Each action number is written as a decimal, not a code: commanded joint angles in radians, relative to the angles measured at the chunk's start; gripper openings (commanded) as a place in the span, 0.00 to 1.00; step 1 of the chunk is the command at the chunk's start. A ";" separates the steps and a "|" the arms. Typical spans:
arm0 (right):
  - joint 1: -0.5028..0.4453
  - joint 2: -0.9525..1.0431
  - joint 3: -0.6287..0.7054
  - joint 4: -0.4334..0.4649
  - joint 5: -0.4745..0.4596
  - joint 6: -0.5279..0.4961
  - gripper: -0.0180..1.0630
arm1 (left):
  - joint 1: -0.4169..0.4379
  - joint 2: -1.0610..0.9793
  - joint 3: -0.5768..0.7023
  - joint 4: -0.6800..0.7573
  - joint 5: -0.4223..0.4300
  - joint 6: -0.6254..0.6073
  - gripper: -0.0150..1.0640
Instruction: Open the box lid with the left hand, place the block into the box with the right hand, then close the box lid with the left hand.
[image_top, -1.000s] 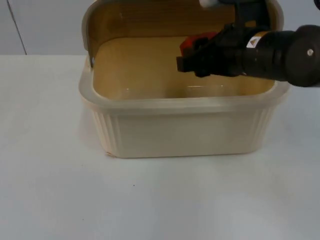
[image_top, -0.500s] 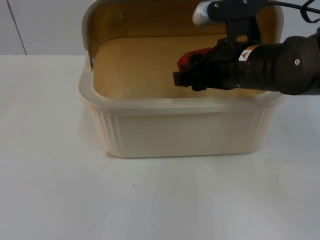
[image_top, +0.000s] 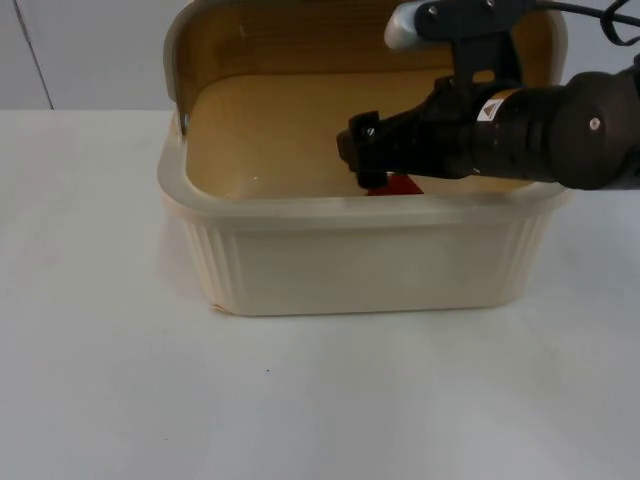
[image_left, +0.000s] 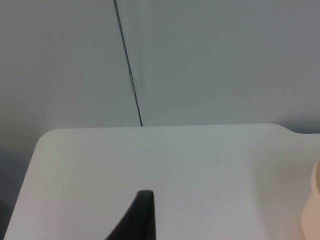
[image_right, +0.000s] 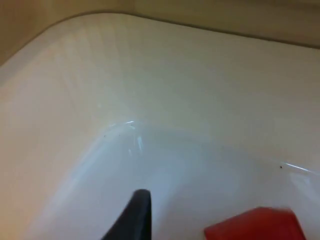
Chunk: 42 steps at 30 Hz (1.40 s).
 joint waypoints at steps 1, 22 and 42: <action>0.004 -0.006 -0.005 -0.007 -0.002 0.000 0.91 | 0.001 0.000 0.005 0.003 -0.005 0.000 0.99; 0.052 -0.300 -0.005 0.039 0.545 -0.004 0.91 | 0.001 -0.001 0.005 0.003 0.003 0.000 0.99; 0.052 -0.438 -0.171 -0.269 1.132 0.134 0.91 | 0.001 -0.001 0.005 0.003 -0.001 0.000 0.99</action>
